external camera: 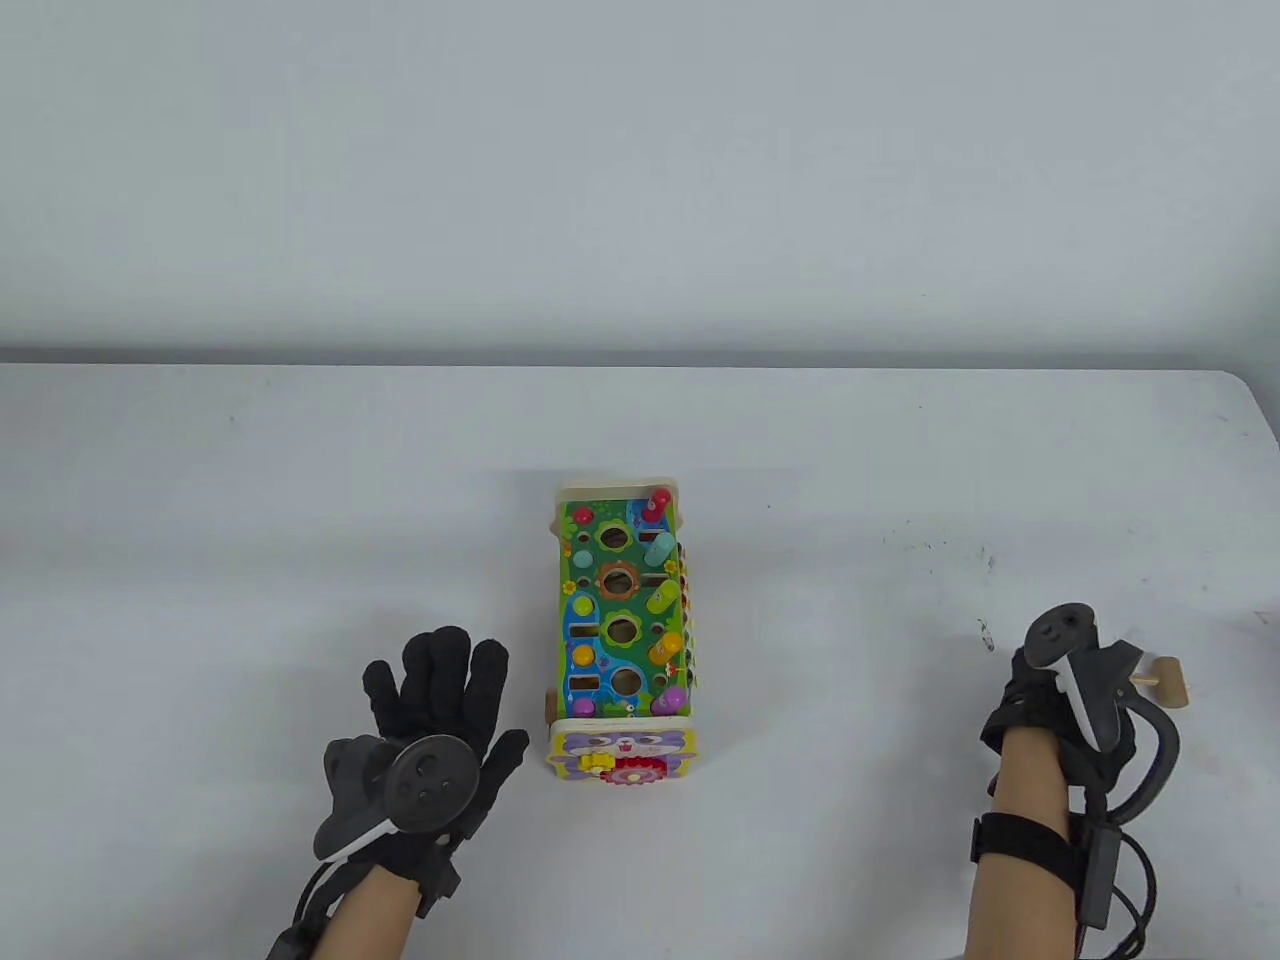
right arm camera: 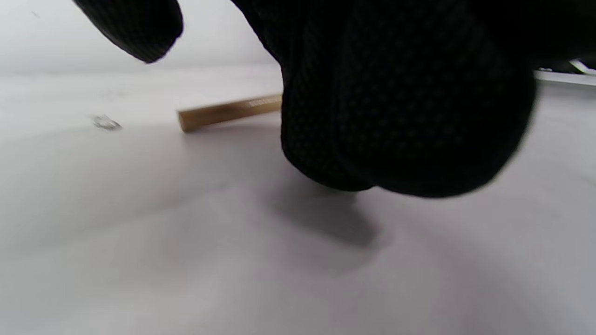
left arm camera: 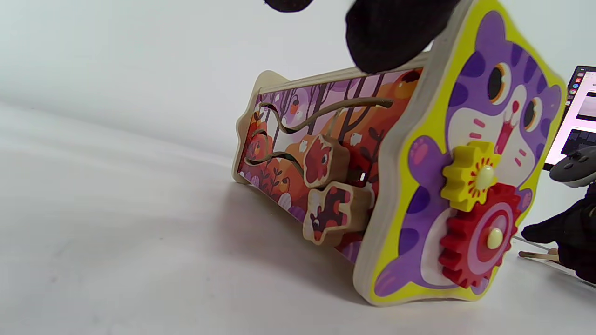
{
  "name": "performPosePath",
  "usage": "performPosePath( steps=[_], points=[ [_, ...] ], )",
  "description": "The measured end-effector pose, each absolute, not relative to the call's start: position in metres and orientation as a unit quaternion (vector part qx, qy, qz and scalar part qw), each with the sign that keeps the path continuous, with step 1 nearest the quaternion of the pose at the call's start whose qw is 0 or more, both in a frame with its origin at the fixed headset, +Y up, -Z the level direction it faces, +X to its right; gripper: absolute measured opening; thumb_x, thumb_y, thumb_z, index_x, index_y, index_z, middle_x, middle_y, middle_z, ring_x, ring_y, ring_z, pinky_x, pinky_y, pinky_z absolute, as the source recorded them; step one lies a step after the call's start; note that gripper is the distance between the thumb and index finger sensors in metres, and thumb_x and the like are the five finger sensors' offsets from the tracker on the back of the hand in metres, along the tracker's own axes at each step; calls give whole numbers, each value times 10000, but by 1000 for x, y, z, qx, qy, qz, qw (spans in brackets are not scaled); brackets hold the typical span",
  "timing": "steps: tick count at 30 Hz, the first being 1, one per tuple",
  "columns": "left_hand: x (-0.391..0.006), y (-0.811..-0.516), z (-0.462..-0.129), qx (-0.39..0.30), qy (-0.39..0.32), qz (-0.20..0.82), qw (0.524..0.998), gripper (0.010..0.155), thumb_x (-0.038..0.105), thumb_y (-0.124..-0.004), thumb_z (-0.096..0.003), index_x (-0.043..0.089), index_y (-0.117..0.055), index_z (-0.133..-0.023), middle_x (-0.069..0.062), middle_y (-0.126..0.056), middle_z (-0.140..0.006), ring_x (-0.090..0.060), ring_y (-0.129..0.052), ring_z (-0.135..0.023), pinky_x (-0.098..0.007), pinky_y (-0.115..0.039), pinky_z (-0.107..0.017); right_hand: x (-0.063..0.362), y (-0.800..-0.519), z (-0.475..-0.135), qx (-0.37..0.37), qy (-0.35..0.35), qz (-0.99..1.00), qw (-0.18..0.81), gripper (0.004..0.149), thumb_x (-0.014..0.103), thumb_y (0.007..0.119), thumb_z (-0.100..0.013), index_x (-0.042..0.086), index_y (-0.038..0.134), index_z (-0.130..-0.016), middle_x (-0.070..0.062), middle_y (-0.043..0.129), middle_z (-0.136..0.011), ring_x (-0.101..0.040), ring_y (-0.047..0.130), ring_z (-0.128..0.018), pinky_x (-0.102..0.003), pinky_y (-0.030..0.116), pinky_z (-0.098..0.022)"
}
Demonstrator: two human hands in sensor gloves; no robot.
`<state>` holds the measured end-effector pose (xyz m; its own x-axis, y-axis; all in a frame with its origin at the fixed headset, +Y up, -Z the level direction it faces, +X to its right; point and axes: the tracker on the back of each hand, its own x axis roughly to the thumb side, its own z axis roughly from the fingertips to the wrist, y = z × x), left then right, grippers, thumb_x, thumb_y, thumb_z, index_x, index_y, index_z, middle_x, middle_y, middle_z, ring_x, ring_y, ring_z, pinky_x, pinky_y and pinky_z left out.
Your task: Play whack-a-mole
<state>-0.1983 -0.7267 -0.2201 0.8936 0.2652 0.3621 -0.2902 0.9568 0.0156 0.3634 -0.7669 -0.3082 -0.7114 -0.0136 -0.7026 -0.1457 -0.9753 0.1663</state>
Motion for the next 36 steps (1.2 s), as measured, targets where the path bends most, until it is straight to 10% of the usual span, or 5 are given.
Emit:
performPosePath(
  steps=[24, 36],
  points=[
    [-197, -729, -221, 25, -184, 163, 969, 797, 436, -634, -569, 74, -223, -1147, -356, -220, -1142, -683, -251, -1030, -810, -123, -605, 389, -775, -332, -439, 171, 882, 13, 784, 603, 561, -567, -126, 848, -610, -26, 997, -305, -187, 995, -61, -400, 821, -99],
    [-197, -731, -223, 12, -179, 165, 970, 797, 436, -634, -569, 68, -225, -1146, -354, -230, -1142, -688, -258, -1025, -810, -133, -608, 395, -778, -339, -449, 181, 874, 43, 597, 427, 617, -570, -134, 823, -549, 19, 965, -258, -120, 962, -9, -362, 818, -68]
  ],
)
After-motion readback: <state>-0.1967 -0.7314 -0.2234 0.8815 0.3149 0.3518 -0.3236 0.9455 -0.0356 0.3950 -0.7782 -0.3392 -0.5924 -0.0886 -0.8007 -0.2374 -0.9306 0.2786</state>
